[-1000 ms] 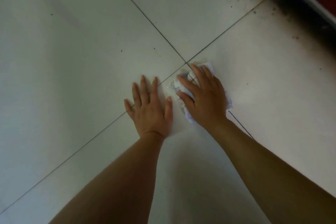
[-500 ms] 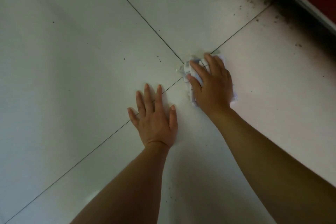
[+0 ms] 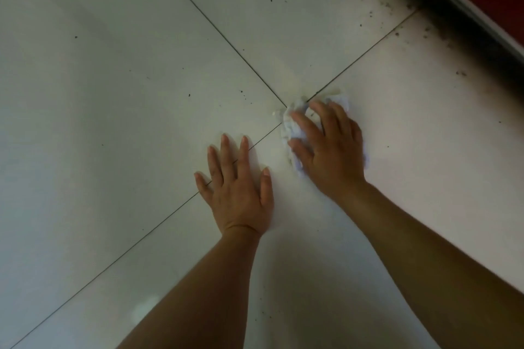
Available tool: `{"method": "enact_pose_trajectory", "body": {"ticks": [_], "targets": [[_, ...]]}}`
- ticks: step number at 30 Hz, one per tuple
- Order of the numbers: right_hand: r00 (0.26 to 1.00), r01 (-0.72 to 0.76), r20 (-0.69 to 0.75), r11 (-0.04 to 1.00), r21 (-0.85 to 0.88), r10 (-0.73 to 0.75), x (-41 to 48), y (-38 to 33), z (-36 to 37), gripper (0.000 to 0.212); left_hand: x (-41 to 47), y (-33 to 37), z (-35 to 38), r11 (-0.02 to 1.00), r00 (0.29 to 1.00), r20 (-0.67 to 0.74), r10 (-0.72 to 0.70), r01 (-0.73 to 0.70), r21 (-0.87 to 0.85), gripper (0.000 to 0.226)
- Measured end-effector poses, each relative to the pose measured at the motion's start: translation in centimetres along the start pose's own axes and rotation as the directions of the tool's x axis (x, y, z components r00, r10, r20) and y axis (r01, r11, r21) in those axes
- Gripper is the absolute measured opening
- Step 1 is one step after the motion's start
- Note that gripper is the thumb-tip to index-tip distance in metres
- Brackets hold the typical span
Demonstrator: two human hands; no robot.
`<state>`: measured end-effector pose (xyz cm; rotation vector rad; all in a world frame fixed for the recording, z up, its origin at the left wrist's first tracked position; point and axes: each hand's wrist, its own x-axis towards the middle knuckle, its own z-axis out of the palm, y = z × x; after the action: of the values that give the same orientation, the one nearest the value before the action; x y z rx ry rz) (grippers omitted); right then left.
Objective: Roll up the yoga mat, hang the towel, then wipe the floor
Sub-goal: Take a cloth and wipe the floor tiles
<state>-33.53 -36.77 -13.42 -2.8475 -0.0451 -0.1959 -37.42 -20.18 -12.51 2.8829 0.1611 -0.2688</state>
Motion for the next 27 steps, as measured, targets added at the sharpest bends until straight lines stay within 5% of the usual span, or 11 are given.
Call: {"method": "enact_pose_trajectory", "body": {"ticks": [4,12,21,27], "targets": [[0.993,-0.115,-0.025,0.992,0.048,0.116,3.8,-0.6,0.0,0.040,0.0,0.1,-0.1,1.000,1.000,-0.006,0.003,-0.003,0.004,0.064],[0.998,-0.061,0.020,0.996,0.069,0.060,-3.0,-1.5,-0.3,0.044,0.0,0.0,0.1,1.000,1.000,-0.009,0.005,-0.005,-0.001,0.064],[0.991,-0.127,-0.024,0.982,0.137,0.131,6.2,-0.5,0.0,0.035,0.1,0.0,0.1,1.000,1.000,0.000,-0.006,0.006,0.007,0.064],[0.929,-0.361,-0.056,0.928,0.094,0.367,-1.9,0.4,-1.0,0.038,0.1,0.3,-0.3,1.000,0.999,0.037,-0.008,0.008,0.004,0.066]]}}
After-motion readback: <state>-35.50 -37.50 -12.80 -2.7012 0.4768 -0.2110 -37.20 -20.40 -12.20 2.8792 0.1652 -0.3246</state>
